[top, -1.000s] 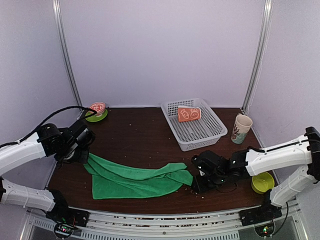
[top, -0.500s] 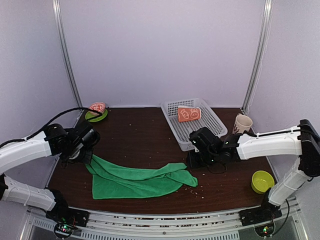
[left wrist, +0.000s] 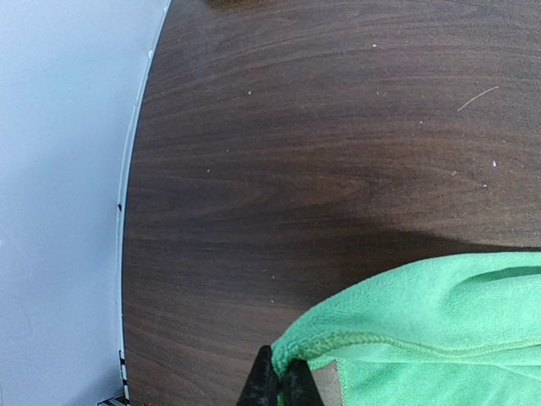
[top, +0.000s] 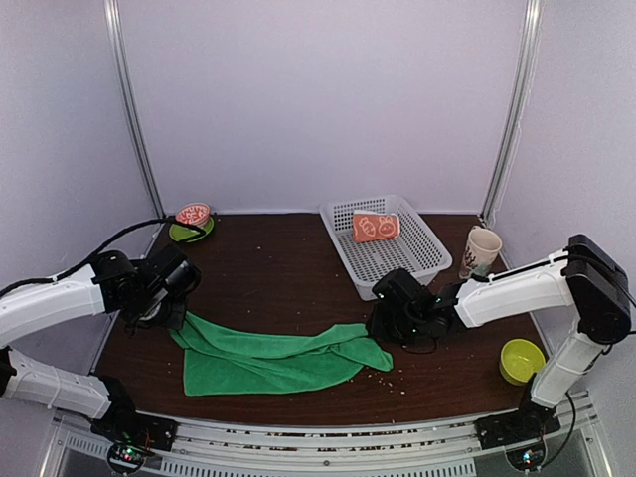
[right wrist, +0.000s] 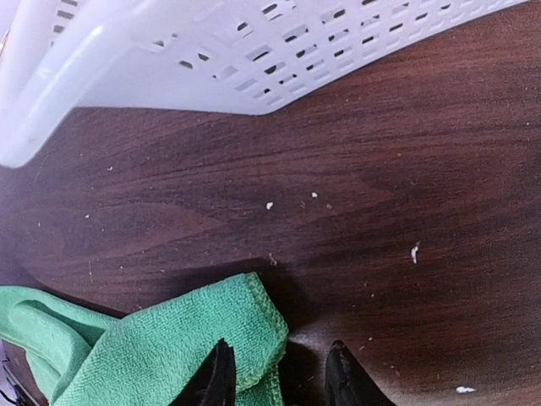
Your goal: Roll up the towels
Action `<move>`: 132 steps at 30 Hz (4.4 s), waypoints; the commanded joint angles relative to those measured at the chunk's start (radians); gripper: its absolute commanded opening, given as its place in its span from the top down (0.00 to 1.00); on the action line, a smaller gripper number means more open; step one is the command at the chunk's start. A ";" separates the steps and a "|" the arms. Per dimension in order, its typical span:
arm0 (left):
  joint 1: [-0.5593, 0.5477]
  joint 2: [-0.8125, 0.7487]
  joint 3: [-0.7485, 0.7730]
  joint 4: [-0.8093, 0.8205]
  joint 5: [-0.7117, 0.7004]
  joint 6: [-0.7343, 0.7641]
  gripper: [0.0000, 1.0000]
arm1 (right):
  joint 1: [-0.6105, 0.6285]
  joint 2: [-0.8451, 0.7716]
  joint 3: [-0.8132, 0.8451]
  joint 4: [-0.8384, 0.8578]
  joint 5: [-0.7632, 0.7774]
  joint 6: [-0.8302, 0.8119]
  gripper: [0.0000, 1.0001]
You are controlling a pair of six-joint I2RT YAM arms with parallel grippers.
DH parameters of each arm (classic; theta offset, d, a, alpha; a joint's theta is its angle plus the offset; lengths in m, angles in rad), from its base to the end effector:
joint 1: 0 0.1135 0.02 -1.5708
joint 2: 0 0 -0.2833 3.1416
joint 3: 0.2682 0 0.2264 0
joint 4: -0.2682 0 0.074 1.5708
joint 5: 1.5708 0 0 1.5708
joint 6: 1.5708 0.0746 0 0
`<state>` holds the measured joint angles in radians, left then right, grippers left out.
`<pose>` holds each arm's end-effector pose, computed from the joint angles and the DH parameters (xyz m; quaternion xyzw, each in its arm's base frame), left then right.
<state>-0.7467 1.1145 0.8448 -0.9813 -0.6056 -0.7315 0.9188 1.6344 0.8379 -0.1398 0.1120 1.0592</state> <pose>0.1493 -0.0803 0.2390 -0.0403 0.9427 0.1152 0.3106 0.2016 0.2504 0.1628 0.0840 0.9450 0.2310 0.2156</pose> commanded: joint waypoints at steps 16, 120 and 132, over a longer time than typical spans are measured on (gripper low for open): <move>0.007 0.011 -0.012 0.046 0.007 0.016 1.00 | -0.021 0.085 -0.006 0.107 -0.074 0.106 0.75; 0.219 -0.055 -0.155 0.773 0.450 0.148 1.00 | -0.241 -0.467 -0.116 0.048 0.044 -0.341 1.00; 0.219 -0.316 -0.285 0.654 0.517 0.078 1.00 | -0.238 -0.649 -0.262 -0.057 0.015 -0.294 1.00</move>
<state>-0.5335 0.8787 0.5915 -0.2916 -0.1246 -0.6106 0.6830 1.0496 0.6205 -0.1459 0.1337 0.7322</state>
